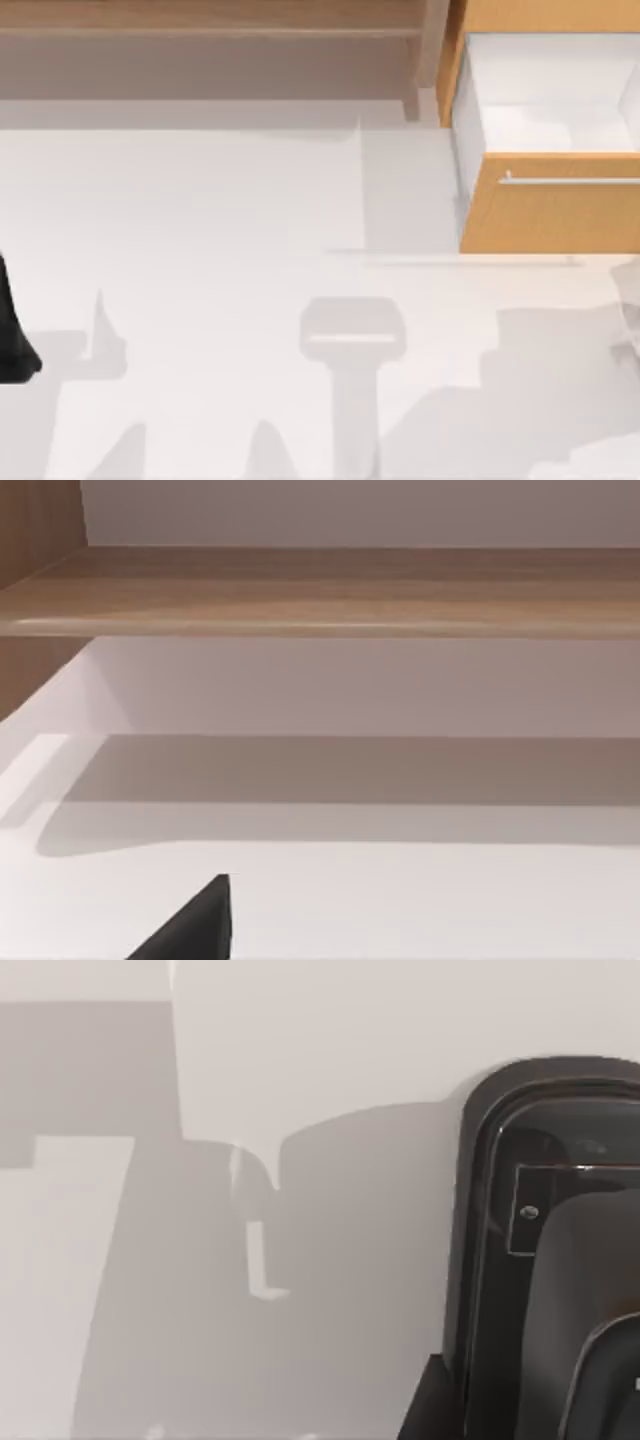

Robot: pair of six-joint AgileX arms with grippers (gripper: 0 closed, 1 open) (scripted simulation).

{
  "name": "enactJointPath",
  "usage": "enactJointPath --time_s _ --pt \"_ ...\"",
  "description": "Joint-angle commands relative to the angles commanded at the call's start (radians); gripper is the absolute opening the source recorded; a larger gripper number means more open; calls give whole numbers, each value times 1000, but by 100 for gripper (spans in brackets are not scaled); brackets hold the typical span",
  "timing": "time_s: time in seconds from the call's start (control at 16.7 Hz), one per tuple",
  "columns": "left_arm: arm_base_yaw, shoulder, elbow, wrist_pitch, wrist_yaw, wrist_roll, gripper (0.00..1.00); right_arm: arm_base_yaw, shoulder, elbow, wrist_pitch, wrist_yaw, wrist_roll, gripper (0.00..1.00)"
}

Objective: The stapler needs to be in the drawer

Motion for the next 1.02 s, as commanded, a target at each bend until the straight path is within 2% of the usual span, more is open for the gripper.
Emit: enactJointPath --time_s 0.36,0.66,0.78,1.02 --pt "0 0 0 0 0 0 100 -1 -59 59 -124 0 -2 0" --pt "0 0 0 0 0 0 100 0 -58 59 -125 0 0 0" --pt "0 0 0 0 0 0 100 -4 -71 90 -133 29 19 0" --pt "0 0 0 0 0 0 100 -13 -98 272 -181 161 112 0"
